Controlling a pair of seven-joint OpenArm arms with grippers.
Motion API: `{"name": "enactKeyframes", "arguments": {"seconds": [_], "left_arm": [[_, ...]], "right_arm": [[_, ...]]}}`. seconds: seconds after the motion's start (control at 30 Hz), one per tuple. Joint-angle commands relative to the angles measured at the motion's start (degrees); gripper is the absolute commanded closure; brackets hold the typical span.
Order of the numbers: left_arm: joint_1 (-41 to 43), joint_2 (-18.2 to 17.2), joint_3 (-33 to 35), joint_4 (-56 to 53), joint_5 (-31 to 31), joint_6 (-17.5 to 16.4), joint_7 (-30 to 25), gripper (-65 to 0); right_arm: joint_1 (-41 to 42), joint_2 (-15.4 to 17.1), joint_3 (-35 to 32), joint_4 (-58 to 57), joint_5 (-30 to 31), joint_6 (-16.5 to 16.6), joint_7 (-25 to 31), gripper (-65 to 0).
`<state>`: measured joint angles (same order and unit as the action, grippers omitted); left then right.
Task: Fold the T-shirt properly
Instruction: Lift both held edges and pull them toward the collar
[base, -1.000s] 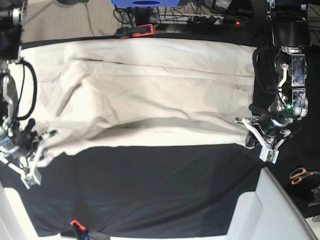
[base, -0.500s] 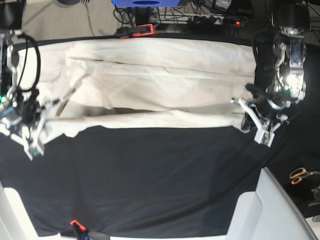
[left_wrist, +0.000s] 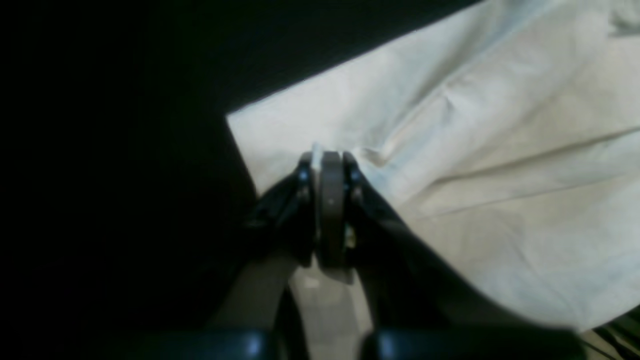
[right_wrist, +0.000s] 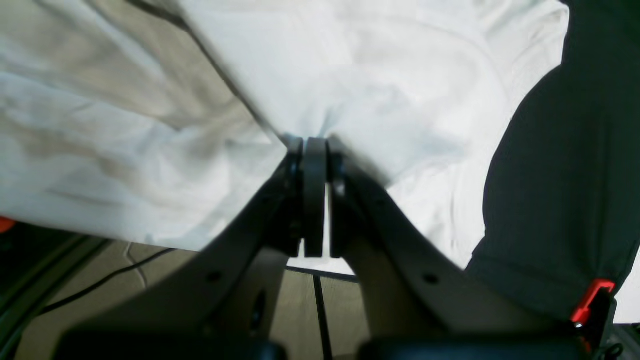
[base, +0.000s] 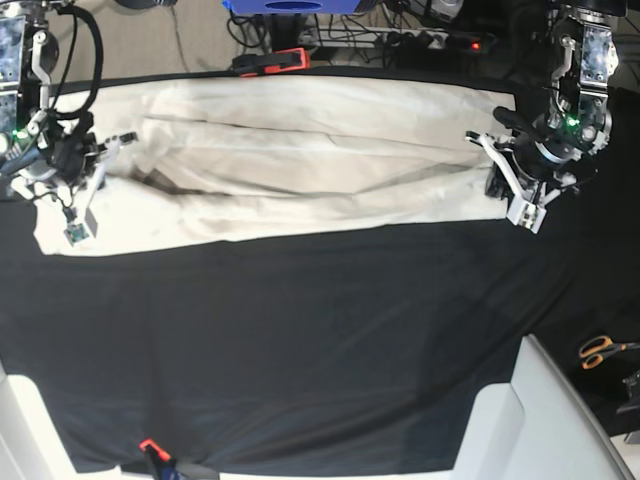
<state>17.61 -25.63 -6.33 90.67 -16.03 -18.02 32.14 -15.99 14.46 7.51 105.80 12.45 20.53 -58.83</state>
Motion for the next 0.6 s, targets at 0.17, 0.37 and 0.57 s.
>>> {"name": "enactKeyframes", "arguments": {"seconds": [0.17,0.37,0.57], "left_arm": [[-0.4,-1.2,-0.4,0.9,5.4,0.5,-1.0,0.0],[-0.2,-0.2,3.2,0.9,6.4,0.5,-1.1,0.0],[-0.2,-0.1,4.7,0.9,6.4,0.6,-1.1,0.0]], "right_arm": [[-2.7,0.8,0.4,0.9,-0.1,0.0,3.1,-0.6],[-5.1,0.8,0.4,0.9,-0.1,0.0,3.6,-0.6],[-7.3,0.7,0.4,1.2,-0.1,0.0,3.6,-0.6]]}}
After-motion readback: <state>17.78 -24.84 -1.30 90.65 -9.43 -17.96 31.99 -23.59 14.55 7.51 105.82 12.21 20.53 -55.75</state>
